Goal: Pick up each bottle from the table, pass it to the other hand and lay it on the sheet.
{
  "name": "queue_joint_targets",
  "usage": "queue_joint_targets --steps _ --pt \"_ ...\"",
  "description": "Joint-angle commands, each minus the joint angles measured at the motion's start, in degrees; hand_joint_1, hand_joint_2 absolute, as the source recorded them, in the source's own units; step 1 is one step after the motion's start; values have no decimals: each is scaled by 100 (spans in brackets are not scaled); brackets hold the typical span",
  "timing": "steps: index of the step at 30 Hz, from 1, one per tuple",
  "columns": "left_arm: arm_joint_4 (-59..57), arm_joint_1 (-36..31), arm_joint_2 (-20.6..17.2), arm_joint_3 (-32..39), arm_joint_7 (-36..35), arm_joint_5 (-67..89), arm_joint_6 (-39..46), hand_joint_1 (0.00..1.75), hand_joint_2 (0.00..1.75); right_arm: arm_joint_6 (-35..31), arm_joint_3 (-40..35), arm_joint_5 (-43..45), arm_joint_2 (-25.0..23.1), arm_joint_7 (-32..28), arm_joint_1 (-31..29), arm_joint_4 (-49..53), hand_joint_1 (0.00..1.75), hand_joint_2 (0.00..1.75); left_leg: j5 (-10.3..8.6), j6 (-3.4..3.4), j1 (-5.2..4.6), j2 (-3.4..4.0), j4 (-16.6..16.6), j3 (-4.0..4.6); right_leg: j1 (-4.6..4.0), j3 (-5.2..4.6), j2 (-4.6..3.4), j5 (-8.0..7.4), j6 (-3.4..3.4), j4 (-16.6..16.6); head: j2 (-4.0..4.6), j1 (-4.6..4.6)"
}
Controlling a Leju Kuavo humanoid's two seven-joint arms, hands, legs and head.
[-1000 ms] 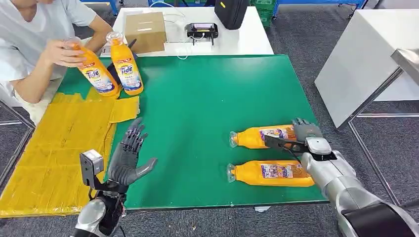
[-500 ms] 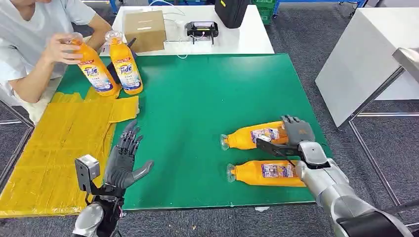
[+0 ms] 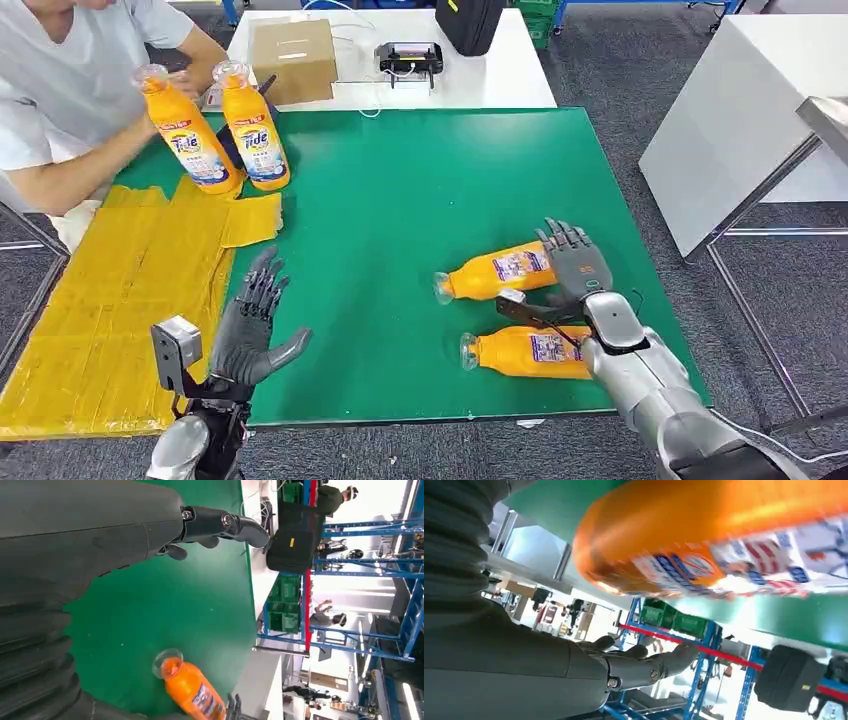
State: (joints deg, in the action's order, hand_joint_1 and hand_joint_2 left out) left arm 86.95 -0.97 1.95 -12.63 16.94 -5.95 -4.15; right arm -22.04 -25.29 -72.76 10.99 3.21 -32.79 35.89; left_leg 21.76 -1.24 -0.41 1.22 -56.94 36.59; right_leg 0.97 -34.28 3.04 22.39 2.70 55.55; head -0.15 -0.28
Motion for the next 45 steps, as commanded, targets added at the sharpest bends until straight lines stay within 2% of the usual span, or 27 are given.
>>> queue_joint_targets --steps 1,6,7,8,15,19,29,33,34,35,36,40,42,43,45 --pt "-82 -37 10 137 -22 16 -6 0 175 696 -251 -250 -99 -14 -321 -475 0 175 19 14 9 4 -4 -26 -4 23 -40 14 -15 1 0 0" --pt "-86 -43 15 141 -18 8 -9 0 175 793 -238 -203 -113 -91 -342 -530 0 175 15 11 8 -3 -4 -21 -5 20 -33 10 -11 -1 0 0" --pt "-147 -115 -10 87 15 -56 -96 0 175 1167 -216 -55 -101 -290 -423 -723 0 175 7 7 5 -6 0 -12 -3 10 -19 5 -7 -2 0 -2" --pt "-201 -183 -14 45 21 -67 -119 0 175 1258 -199 37 -65 -463 -479 -850 0 175 12 10 10 -7 -2 -19 -6 18 -27 8 -11 -2 0 0" --pt "-225 -212 -9 30 21 -67 -120 0 175 1238 -198 56 -42 -507 -495 -888 0 175 8 9 8 -14 0 -19 -4 18 -17 8 -10 -4 0 0" --pt "-405 -402 -43 -125 50 -156 -237 0 175 1619 -295 133 -52 -728 -719 -1294 0 175 8 10 7 -17 0 -20 -3 19 -15 8 -9 -2 0 -2" --pt "-722 -781 -55 -490 61 -295 -303 0 175 1836 -776 -180 -391 -786 -828 -1833 0 175 5 8 10 -13 5 -31 -5 30 -16 4 -9 -10 0 -2" --pt "-869 -901 -65 -634 72 -352 -294 0 175 2291 -1050 -305 -540 -848 -705 -1978 0 175 5 9 13 -17 8 -44 -9 42 -9 5 -10 -14 0 -4" --pt "-896 -924 -60 -656 76 -362 -291 0 175 2375 -1099 -329 -563 -846 -674 -1995 17 175 7 13 18 -14 8 -51 -12 47 -17 5 -14 -18 0 0" --pt "-966 -977 -49 -683 96 -390 -281 0 175 2568 -1148 -311 -576 -887 -633 -2016 133 175 9 16 19 -20 12 -61 -13 57 -17 9 -18 -21 0 -2" --pt "-1028 -1019 -39 -700 113 -409 -271 0 175 2742 -1137 -238 -582 -973 -610 -2038 164 175 6 12 15 -11 11 -58 -10 52 -12 5 -12 -18 0 2" --pt "-1031 -1029 -35 -702 113 -409 -271 0 175 2736 -1140 -240 -568 -969 -592 -2042 164 175 14 18 24 -1 9 -91 -16 63 -13 9 -17 -22 0 0" --pt "-1035 -1030 -38 -701 113 -408 -271 0 175 2742 -1136 -235 -564 -978 -605 -2038 164 175 37 21 24 -1 9 -127 -15 53 -15 41 -50 -20 0 -2" --pt "-1035 -1030 -38 -701 113 -408 -271 0 175 2742 -1136 -235 -564 -978 -605 -2038 164 175 40 28 26 -17 16 -137 -16 65 -10 42 -50 -27 0 -4" --pt "-1038 -1027 -41 -699 114 -409 -270 0 175 2751 -1134 -232 -561 -988 -620 -2035 164 175 49 37 25 -5 19 -155 -14 78 -19 54 -32 -30 0 2"
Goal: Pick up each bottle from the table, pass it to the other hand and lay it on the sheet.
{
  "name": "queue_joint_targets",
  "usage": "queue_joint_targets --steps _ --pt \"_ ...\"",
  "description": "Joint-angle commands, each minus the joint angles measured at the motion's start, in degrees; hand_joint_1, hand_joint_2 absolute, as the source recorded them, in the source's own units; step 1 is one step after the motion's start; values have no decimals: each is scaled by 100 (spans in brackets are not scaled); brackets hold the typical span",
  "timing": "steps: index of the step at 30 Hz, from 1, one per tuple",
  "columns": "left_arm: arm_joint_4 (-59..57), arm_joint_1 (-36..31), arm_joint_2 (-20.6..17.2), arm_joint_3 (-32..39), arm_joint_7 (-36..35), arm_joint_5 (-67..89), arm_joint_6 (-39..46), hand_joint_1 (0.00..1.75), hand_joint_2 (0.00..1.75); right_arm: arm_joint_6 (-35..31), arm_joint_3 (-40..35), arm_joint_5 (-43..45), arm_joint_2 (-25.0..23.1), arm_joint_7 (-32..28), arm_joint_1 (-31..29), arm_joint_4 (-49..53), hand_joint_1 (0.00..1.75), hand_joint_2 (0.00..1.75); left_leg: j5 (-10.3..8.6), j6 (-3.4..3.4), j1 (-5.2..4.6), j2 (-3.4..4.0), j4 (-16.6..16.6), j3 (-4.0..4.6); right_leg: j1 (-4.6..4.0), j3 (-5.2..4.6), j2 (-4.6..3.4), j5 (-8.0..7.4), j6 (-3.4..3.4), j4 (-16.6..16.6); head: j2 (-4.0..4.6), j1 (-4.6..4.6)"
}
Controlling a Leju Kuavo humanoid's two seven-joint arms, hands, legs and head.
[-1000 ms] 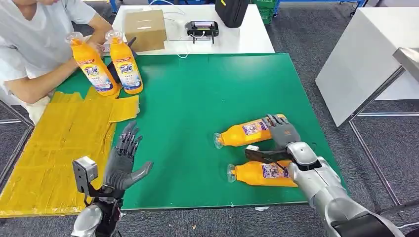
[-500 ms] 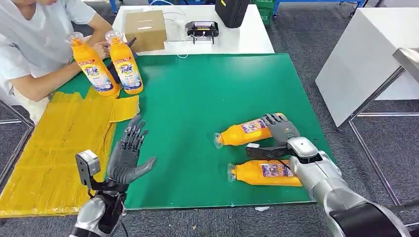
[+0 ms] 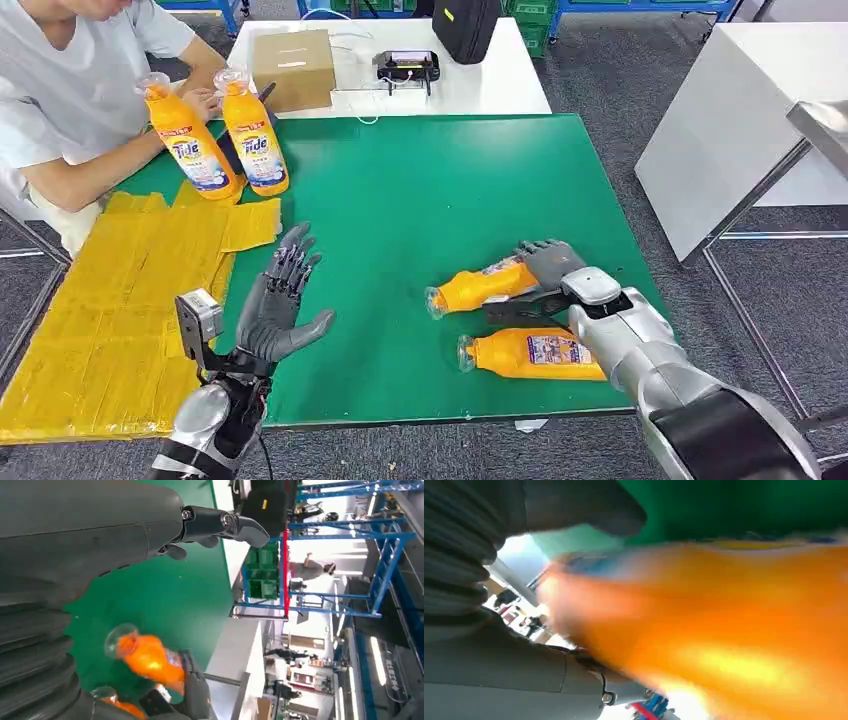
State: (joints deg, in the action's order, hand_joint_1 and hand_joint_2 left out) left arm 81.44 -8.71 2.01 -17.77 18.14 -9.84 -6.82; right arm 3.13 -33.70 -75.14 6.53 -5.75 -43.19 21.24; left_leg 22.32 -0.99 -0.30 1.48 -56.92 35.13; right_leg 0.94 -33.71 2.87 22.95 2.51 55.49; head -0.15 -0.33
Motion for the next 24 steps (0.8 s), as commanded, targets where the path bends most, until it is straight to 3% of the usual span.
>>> queue_joint_targets --steps 1,7,12,24 --pt "-488 -253 -48 -186 -6 -20 -4 0 175 235 -293 7 -115 -92 420 -571 173 175 -6 5 15 -30 12 -12 -13 25 3 0 -11 -21 0 -7" --pt "-612 -345 -37 -237 40 -56 15 0 175 566 -505 57 -84 -258 504 -553 175 175 -5 12 23 -62 20 -20 -18 45 0 -1 -21 -32 0 0" --pt "-629 -347 -44 -232 65 -73 40 0 175 578 -659 59 -30 -169 575 -561 173 175 30 1 15 -32 12 -93 -11 110 4 24 -13 -21 0 2" --pt "-672 -335 -35 -194 102 -83 85 0 175 580 -772 106 -14 -122 738 -548 175 175 68 -1 16 -28 5 -146 -10 157 4 57 -14 -16 0 2"
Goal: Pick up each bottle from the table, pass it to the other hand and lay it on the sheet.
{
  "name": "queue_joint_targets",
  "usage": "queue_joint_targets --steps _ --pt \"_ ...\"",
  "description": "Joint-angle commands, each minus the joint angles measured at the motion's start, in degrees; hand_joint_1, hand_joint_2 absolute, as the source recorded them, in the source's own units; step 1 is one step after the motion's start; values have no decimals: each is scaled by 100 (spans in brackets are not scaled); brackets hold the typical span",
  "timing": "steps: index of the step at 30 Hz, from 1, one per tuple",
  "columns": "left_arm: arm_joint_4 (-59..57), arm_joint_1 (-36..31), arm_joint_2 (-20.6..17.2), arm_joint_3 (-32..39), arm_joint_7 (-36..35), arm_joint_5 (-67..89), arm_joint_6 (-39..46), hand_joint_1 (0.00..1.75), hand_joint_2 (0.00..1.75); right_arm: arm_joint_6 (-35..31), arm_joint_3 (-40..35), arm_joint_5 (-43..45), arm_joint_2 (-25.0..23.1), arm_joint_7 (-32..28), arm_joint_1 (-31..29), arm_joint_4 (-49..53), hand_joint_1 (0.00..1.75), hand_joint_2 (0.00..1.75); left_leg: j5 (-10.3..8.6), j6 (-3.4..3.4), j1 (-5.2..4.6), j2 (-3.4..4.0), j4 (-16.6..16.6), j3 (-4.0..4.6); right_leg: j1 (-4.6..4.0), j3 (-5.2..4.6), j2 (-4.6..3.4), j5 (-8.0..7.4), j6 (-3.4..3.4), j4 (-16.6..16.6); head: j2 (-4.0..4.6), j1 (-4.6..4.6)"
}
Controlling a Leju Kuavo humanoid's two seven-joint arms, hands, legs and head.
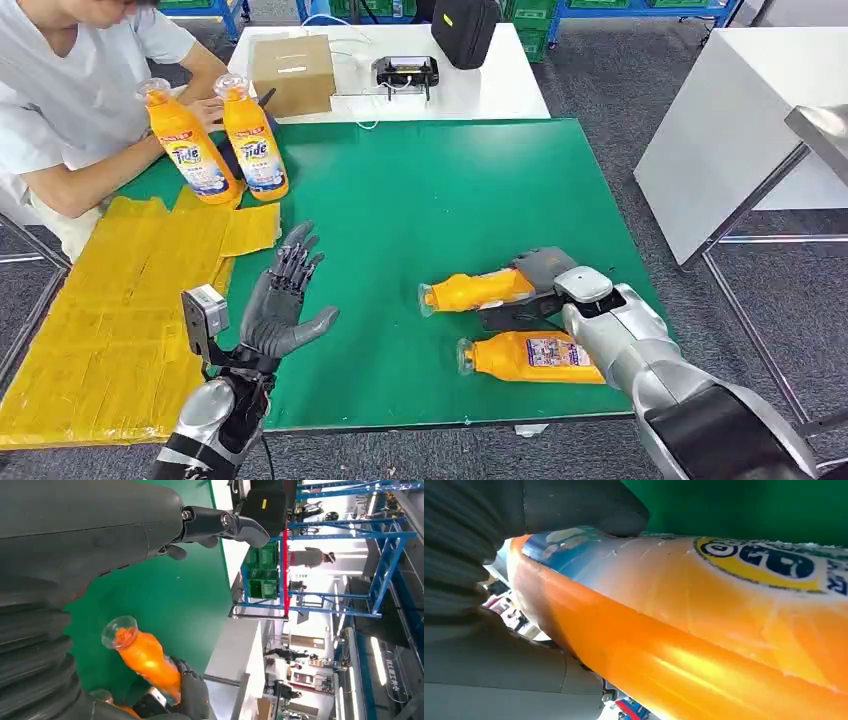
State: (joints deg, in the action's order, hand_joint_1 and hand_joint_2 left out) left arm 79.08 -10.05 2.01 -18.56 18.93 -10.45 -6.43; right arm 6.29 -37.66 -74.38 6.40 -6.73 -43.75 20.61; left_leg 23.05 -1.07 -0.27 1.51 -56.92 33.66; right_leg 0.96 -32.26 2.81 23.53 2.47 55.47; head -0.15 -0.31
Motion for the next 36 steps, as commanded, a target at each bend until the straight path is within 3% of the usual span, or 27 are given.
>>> queue_joint_targets --steps 1,3,8,9,10,11,12,13,15,18,21,23,26,30,32,36 --pt "-413 -189 -43 -101 33 -23 56 0 175 183 -313 113 0 -42 800 -447 175 175 -13 10 16 -44 15 11 -15 8 14 -6 -15 -25 0 0" --pt "-337 -139 -66 -74 43 -23 67 0 175 -132 -49 426 -1 -202 810 -333 175 175 -7 14 16 -43 12 8 -15 10 12 0 -19 -22 0 0" --pt "-328 -127 -75 -69 43 -24 67 0 175 -126 -54 422 -4 -197 775 -327 175 175 -5 18 16 -44 16 4 -15 14 11 -1 -20 -25 0 0" --pt "20 136 -108 68 1 42 184 0 175 -1579 591 1080 -61 -266 906 98 175 175 2 16 16 -37 9 -2 -14 18 8 4 -19 -18 0 0" --pt "358 382 -126 196 -86 171 229 0 175 -2404 806 1194 -163 20 943 520 175 175 8 12 13 -28 4 -13 -11 26 6 8 -17 -12 0 0" --pt "409 417 -127 211 -96 186 228 0 175 -2368 804 1195 -180 43 938 558 175 175 0 17 17 -43 14 3 -15 17 9 1 -20 -23 0 0" --pt "578 545 -109 299 -160 304 244 0 175 -2992 1042 1259 -244 294 1046 1095 175 175 18 16 12 6 8 -9 -11 32 -33 6 -16 -13 0 -4" --pt "649 600 -91 347 -197 358 225 0 175 -2930 1118 1225 -258 493 1108 1457 175 175 18 20 14 19 19 3 -13 76 -54 -2 -20 -24 0 0" --pt "664 606 -76 362 -209 373 214 0 175 -2800 1122 1192 -238 568 1147 1655 175 175 28 19 9 34 -4 15 -8 51 -59 5 -18 7 0 2" --pt "686 637 -42 384 -228 500 252 0 175 -3678 1637 1334 -378 717 1358 2180 175 175 15 17 7 12 -4 61 -7 13 -27 3 -12 8 0 2" --pt "736 675 -36 380 -223 546 258 0 175 -3624 1723 1254 -341 825 1482 2657 175 175 -8 11 4 -6 -7 108 -6 -25 -15 2 0 14 0 0" --pt "758 692 -39 380 -220 580 263 0 175 -3998 1969 1250 -398 856 1658 3024 175 175 -8 11 4 -15 -7 123 -5 -34 -6 4 3 14 0 2" --pt "794 768 -59 364 -222 663 316 0 175 -4432 2572 2012 -638 598 2183 4101 175 175 -4 14 7 -16 -6 133 -7 -42 -11 7 0 10 0 2" --pt "829 840 -116 337 -152 719 412 0 175 -3905 2810 4124 -993 -517 2922 5598 175 175 2 19 4 -23 -7 148 -6 -53 -8 14 -5 14 0 0" --pt "869 854 -138 318 -141 721 424 0 175 -3601 2654 4573 -1050 -709 3086 5928 175 175 -9 13 -1 -25 -2 166 -3 -73 8 5 1 11 0 0" --pt "890 854 -136 325 -156 721 432 0 175 -3629 2543 4556 -1062 -675 3103 5975 175 175 -6 14 0 -32 -5 174 -5 -86 3 6 0 14 0 0"
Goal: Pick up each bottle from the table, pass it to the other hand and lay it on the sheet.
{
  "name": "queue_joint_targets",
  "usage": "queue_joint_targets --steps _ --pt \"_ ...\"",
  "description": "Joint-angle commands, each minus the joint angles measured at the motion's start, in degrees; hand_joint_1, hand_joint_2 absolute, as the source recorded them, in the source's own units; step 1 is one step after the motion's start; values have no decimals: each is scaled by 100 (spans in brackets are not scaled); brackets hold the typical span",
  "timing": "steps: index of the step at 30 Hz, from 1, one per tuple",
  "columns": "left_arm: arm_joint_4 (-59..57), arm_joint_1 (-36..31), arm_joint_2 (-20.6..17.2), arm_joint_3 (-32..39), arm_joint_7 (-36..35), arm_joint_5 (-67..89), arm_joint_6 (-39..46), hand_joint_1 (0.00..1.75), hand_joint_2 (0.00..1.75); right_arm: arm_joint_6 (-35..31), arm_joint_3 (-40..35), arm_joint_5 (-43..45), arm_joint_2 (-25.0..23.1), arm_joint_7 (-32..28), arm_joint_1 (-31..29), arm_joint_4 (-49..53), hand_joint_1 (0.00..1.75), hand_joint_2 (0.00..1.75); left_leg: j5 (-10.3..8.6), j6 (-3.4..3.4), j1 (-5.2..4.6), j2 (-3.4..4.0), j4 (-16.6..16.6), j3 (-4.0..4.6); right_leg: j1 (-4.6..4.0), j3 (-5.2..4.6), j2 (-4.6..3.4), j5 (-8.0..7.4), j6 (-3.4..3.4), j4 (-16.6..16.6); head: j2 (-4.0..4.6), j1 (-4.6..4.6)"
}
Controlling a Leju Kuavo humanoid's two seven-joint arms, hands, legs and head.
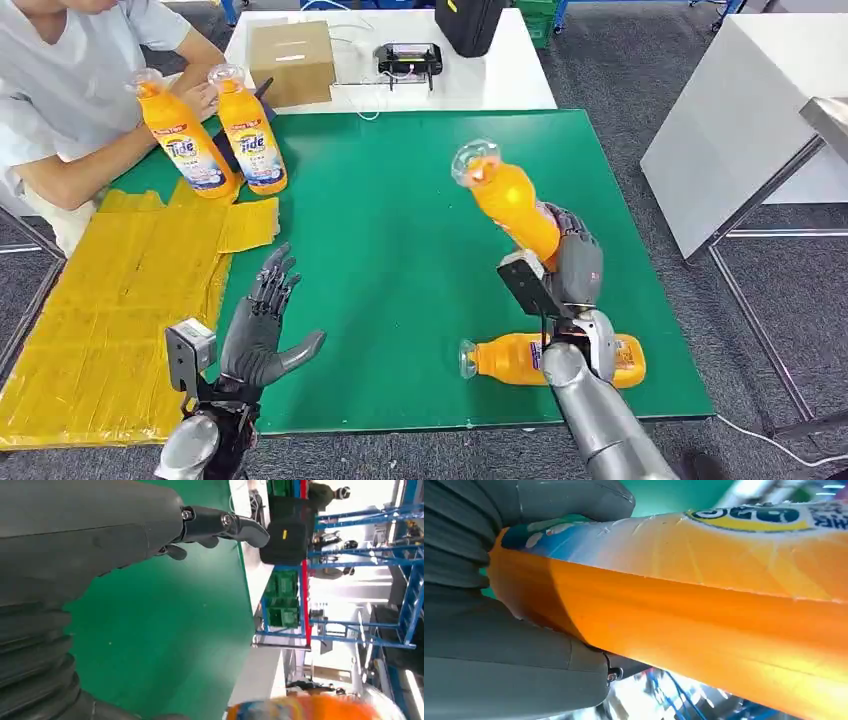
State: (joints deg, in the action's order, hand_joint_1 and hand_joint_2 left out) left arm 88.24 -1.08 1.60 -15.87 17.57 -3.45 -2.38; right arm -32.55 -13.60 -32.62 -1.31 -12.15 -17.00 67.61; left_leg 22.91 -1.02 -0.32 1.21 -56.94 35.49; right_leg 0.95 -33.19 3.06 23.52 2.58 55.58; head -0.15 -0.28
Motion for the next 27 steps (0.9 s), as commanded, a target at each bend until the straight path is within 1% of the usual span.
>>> queue_joint_targets --steps 1,2,3,7,8,9,10,12,13,14,16,18,21,23,24,27 --pt "-19 -40 -98 48 -20 21 25 0 175 257 141 391 -277 -129 409 1244 175 175 5 7 4 -4 -2 -5 -1 3 -15 6 -8 3 0 0" --pt "-21 -41 -101 43 -20 21 25 0 175 257 156 407 -266 -126 390 1208 175 175 11 10 8 -3 -5 -12 -4 10 -26 10 -13 5 0 0" --pt "-21 -41 -101 43 -20 21 25 0 175 257 156 407 -266 -126 390 1208 175 175 6 7 6 -6 -2 -8 -2 6 -17 6 -9 1 0 0" --pt "-21 -41 -101 43 -20 21 25 0 175 257 156 407 -266 -126 390 1208 175 175 9 7 8 -3 -2 -13 -3 12 -26 7 -10 -1 0 -2" --pt "-19 -48 -119 21 -8 21 31 0 175 650 105 871 -263 -295 395 1247 175 175 5 5 3 -4 0 -8 1 7 -19 5 -7 0 0 -2" --pt "0 -59 -127 10 -1 23 31 0 175 1024 -48 1133 -277 -340 399 1276 175 175 11 8 9 -6 -3 -17 -3 18 -26 9 -11 -1 0 -2" --pt "10 -71 -134 -5 6 24 31 0 175 1177 -123 1246 -302 -345 405 1284 175 175 5 6 4 -4 -1 -10 0 10 -20 6 -8 -1 0 -2" --pt "41 -136 -146 -71 11 27 26 0 175 1569 -524 1357 -395 -333 392 1182 175 175 10 9 6 2 -3 -13 -2 11 -30 6 -10 1 0 -2" --pt "48 -173 -148 -110 8 27 21 0 175 1637 -664 1364 -437 -319 371 1112 175 175 14 12 8 2 -4 -20 -3 18 -38 10 -14 2 0 -2" --pt "44 -233 -168 -180 9 26 13 0 175 1735 -891 1350 -435 -316 300 915 175 175 10 10 9 4 -2 -15 -5 13 -32 6 -12 0 0 -2" --pt "24 -358 -174 -327 8 27 -5 0 175 1562 -1355 918 -463 -383 143 533 175 175 9 11 9 5 0 -18 -5 13 -34 6 -13 0 0 -2" --pt "-18 -489 -163 -465 8 28 -21 0 175 1661 -1719 757 -509 -375 -15 168 175 175 7 10 11 5 0 -17 -8 12 -33 3 -12 -2 0 0" --pt "-127 -613 -136 -568 12 18 -38 0 175 1760 -2000 656 -610 -341 -184 -251 175 175 5 8 15 6 0 -15 -13 11 -30 1 -10 -4 0 -2" --pt "-133 -642 -135 -657 82 128 -31 0 175 1681 -2247 333 -634 -242 -310 -505 175 175 3 6 13 2 2 -16 -10 13 -26 2 -9 -4 0 -2" --pt "-120 -657 -148 -715 108 175 -58 0 175 1743 -2347 294 -649 -228 -363 -607 175 175 8 9 16 1 -2 -23 -12 21 -36 5 -13 -3 0 -2" --pt "-82 -667 -133 -824 157 312 -43 0 175 1853 -2543 194 -689 -148 -453 -800 175 175 5 7 13 1 2 -19 -9 17 -28 4 -10 -6 0 -4"
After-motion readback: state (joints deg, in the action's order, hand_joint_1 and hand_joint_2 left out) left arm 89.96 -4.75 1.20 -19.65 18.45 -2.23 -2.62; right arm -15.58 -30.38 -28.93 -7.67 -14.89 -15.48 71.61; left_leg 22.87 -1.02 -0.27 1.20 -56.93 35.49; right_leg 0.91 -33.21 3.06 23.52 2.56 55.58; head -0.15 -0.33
